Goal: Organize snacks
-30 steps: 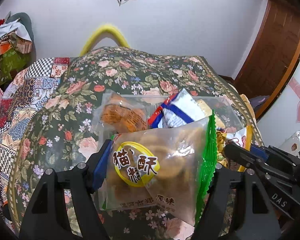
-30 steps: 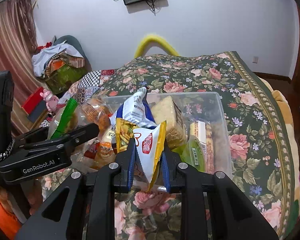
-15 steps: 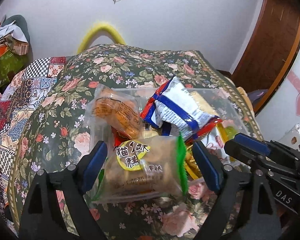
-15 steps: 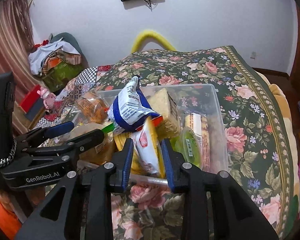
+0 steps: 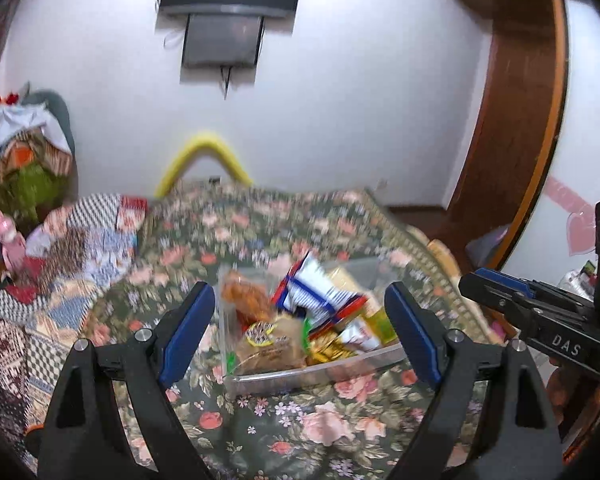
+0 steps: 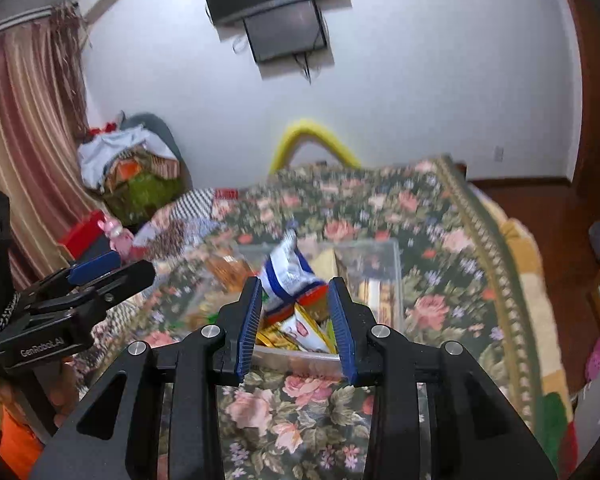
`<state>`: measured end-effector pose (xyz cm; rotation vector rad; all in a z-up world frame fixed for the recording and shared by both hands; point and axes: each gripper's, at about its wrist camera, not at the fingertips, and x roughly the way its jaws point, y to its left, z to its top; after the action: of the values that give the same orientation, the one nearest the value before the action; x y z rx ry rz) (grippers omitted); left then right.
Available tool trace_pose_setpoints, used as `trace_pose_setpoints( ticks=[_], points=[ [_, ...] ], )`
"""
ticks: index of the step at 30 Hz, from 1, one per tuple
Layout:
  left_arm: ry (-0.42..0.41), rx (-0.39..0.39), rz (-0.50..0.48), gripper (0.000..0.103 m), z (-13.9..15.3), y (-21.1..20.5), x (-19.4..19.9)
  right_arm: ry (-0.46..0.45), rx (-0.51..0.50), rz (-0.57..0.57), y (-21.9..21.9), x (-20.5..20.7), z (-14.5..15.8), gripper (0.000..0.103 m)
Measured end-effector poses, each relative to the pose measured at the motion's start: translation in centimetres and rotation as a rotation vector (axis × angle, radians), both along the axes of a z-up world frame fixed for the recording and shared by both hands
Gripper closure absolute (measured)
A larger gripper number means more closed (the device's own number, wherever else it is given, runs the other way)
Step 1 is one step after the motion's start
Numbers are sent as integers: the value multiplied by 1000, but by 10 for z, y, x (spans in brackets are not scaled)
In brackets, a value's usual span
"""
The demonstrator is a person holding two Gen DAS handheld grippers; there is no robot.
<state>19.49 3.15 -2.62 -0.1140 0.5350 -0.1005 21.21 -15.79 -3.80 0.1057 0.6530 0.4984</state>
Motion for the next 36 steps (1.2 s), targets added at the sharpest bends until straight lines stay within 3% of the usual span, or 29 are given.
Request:
trace_pose_setpoints(
  ticks=[7, 14, 22, 36],
  points=[
    [-174, 38, 9, 15, 52, -12, -72, -132, 38, 3, -14, -55, 49, 70],
    [-248, 35, 28, 7, 67, -13, -118, -213, 53, 9, -20, -98, 71, 60],
    [-260, 36, 30, 1, 68, -15, -139, -275, 32, -5, -17, -121, 76, 29],
    [-242, 37, 28, 0, 60, -16, -149, -327, 11, -71, -16, -137, 74, 0]
  ],
)
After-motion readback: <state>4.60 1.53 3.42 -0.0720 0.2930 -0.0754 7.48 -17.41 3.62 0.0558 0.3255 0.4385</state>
